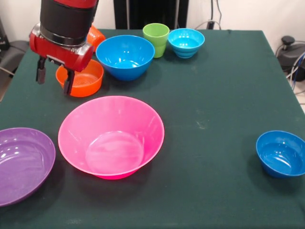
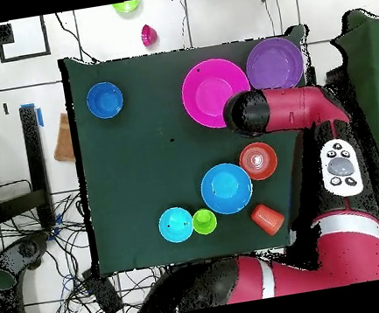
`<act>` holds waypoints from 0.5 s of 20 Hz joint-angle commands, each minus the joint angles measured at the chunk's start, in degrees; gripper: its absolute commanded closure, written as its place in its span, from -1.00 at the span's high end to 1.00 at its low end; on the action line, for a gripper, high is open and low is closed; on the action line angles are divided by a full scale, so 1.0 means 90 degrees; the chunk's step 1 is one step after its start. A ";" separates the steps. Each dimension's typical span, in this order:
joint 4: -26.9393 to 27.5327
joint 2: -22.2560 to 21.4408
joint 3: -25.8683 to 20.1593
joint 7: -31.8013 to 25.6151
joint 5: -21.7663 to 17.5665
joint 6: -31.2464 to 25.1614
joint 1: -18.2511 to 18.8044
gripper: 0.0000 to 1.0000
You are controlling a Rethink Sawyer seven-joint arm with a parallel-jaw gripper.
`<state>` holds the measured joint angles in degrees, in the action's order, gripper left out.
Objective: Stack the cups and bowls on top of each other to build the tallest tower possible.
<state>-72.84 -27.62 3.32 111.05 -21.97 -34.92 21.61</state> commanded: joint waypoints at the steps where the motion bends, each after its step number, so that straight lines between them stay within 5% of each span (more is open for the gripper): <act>1: 0.0192 0.0553 0.0086 0.0953 -0.0072 0.0250 -0.0232 1.00; 5: 0.0296 0.0761 0.1276 0.2392 -0.0303 0.0481 -0.1138 1.00; 8: 0.0030 0.0623 0.1414 0.2392 -0.0076 0.0405 -0.1285 1.00; 10: -0.0096 0.0525 0.1093 0.1815 0.0093 0.0290 -0.1071 1.00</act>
<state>-72.03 -23.28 13.92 118.35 -21.91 -34.84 13.44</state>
